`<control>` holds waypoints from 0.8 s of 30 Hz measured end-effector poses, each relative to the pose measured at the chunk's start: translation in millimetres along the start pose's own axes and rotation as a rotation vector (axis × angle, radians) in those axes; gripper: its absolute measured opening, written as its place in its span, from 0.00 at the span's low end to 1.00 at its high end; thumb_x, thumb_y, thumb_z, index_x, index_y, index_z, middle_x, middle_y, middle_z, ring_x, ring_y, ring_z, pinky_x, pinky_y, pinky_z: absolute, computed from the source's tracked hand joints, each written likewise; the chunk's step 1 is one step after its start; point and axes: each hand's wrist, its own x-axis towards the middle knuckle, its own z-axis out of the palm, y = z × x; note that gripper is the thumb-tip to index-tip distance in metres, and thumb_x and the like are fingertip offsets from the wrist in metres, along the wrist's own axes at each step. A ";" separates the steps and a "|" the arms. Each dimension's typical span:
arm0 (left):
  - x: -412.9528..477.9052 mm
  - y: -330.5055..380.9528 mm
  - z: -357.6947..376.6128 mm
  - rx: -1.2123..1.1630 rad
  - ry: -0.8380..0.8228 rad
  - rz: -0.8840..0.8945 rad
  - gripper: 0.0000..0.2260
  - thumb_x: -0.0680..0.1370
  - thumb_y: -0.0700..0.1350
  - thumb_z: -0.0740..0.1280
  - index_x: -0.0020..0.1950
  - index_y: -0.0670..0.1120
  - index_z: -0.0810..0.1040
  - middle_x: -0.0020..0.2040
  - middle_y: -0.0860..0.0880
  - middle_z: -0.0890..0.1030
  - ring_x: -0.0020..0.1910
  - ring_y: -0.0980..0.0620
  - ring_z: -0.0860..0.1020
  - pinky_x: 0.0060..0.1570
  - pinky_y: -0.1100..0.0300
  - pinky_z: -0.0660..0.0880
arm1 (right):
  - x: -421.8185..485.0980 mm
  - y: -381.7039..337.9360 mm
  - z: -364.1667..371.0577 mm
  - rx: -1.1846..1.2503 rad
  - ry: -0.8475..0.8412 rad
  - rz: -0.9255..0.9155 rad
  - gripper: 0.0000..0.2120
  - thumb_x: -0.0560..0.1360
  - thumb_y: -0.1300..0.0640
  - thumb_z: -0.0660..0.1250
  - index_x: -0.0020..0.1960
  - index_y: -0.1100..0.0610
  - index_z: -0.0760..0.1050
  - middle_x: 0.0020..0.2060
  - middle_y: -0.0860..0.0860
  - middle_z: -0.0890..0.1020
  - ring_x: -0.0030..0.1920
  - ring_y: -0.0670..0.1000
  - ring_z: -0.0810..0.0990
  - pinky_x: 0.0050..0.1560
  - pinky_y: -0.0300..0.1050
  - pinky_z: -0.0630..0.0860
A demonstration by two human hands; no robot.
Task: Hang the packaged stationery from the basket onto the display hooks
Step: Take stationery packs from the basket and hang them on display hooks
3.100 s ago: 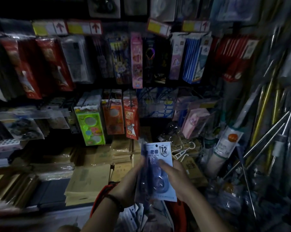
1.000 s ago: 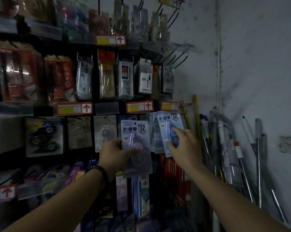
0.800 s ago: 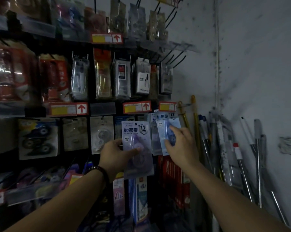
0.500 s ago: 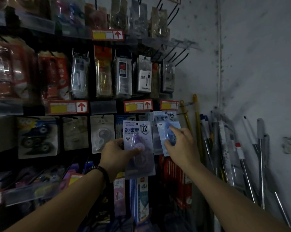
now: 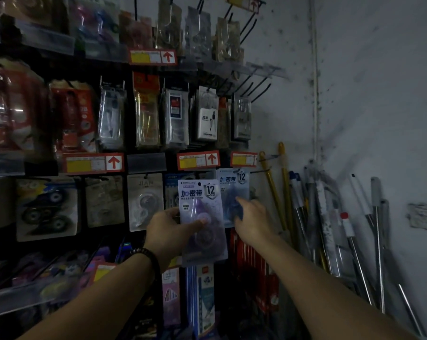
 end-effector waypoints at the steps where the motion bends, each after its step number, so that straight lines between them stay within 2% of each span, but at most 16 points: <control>1: 0.0 -0.1 0.6 -0.008 -0.007 0.002 0.16 0.72 0.50 0.82 0.56 0.47 0.86 0.47 0.50 0.90 0.46 0.51 0.89 0.43 0.54 0.86 | -3.4 -2.5 -4.0 0.013 0.030 -0.002 0.21 0.81 0.52 0.68 0.74 0.49 0.73 0.64 0.54 0.77 0.63 0.56 0.78 0.62 0.53 0.79; 4: -1.7 0.3 3.7 -0.003 -0.006 0.001 0.15 0.72 0.52 0.82 0.54 0.48 0.87 0.46 0.51 0.90 0.48 0.50 0.89 0.46 0.51 0.87 | -22.8 -15.1 -20.1 0.079 0.158 -0.053 0.13 0.83 0.48 0.65 0.67 0.48 0.75 0.62 0.49 0.76 0.60 0.50 0.77 0.57 0.47 0.78; 6: -4.0 1.0 7.1 0.001 -0.007 -0.004 0.13 0.72 0.51 0.82 0.53 0.48 0.87 0.46 0.51 0.90 0.48 0.49 0.89 0.49 0.48 0.87 | -41.9 -25.8 -32.8 0.148 0.209 -0.145 0.15 0.81 0.45 0.66 0.65 0.48 0.74 0.61 0.48 0.75 0.57 0.48 0.77 0.53 0.43 0.78; 8: -7.7 3.6 11.0 -0.005 -0.025 -0.014 0.11 0.74 0.50 0.81 0.52 0.47 0.87 0.46 0.49 0.90 0.48 0.47 0.89 0.51 0.44 0.87 | -60.4 -33.3 -43.4 0.179 0.140 -0.225 0.23 0.77 0.38 0.67 0.68 0.48 0.73 0.62 0.47 0.74 0.59 0.47 0.77 0.53 0.43 0.79; 11: -14.9 8.1 19.4 -0.052 -0.069 -0.010 0.08 0.76 0.48 0.79 0.53 0.48 0.88 0.47 0.48 0.90 0.49 0.46 0.89 0.52 0.43 0.86 | -80.1 -39.1 -48.0 0.128 0.001 -0.260 0.39 0.70 0.29 0.66 0.75 0.45 0.66 0.64 0.42 0.69 0.61 0.45 0.75 0.55 0.46 0.80; 13: -19.4 11.3 24.8 -0.070 -0.067 -0.013 0.05 0.80 0.47 0.76 0.53 0.48 0.87 0.47 0.48 0.90 0.50 0.45 0.89 0.52 0.43 0.87 | -87.1 -38.8 -44.6 0.115 -0.022 -0.262 0.42 0.69 0.32 0.69 0.79 0.43 0.62 0.64 0.41 0.68 0.62 0.46 0.76 0.57 0.46 0.80; 16: -24.3 16.3 30.9 -0.046 -0.064 -0.024 0.07 0.84 0.45 0.71 0.54 0.43 0.86 0.48 0.43 0.89 0.50 0.41 0.88 0.49 0.41 0.87 | -90.7 -33.0 -40.0 0.171 -0.001 -0.211 0.42 0.72 0.38 0.72 0.81 0.46 0.61 0.66 0.42 0.69 0.65 0.47 0.76 0.61 0.47 0.80; 20: -26.4 21.6 31.2 -0.021 -0.058 0.004 0.07 0.85 0.45 0.70 0.60 0.45 0.84 0.51 0.43 0.89 0.47 0.43 0.89 0.42 0.52 0.85 | -82.8 -20.0 -38.9 0.193 0.060 -0.110 0.41 0.75 0.43 0.74 0.83 0.44 0.59 0.64 0.44 0.70 0.62 0.46 0.76 0.58 0.43 0.79; 22: -23.5 19.5 26.9 0.100 -0.022 0.049 0.06 0.84 0.46 0.70 0.60 0.48 0.83 0.52 0.47 0.88 0.47 0.47 0.88 0.42 0.57 0.81 | -74.4 -11.5 -38.4 0.137 0.074 -0.061 0.41 0.76 0.44 0.74 0.83 0.41 0.57 0.64 0.45 0.71 0.60 0.46 0.76 0.55 0.41 0.78; 24: -20.4 14.6 19.0 0.245 -0.013 0.113 0.05 0.83 0.46 0.71 0.58 0.50 0.84 0.51 0.51 0.88 0.47 0.51 0.87 0.44 0.59 0.81 | -64.9 -3.7 -37.3 0.096 0.087 -0.033 0.40 0.77 0.43 0.73 0.83 0.39 0.56 0.64 0.45 0.72 0.60 0.46 0.76 0.55 0.44 0.80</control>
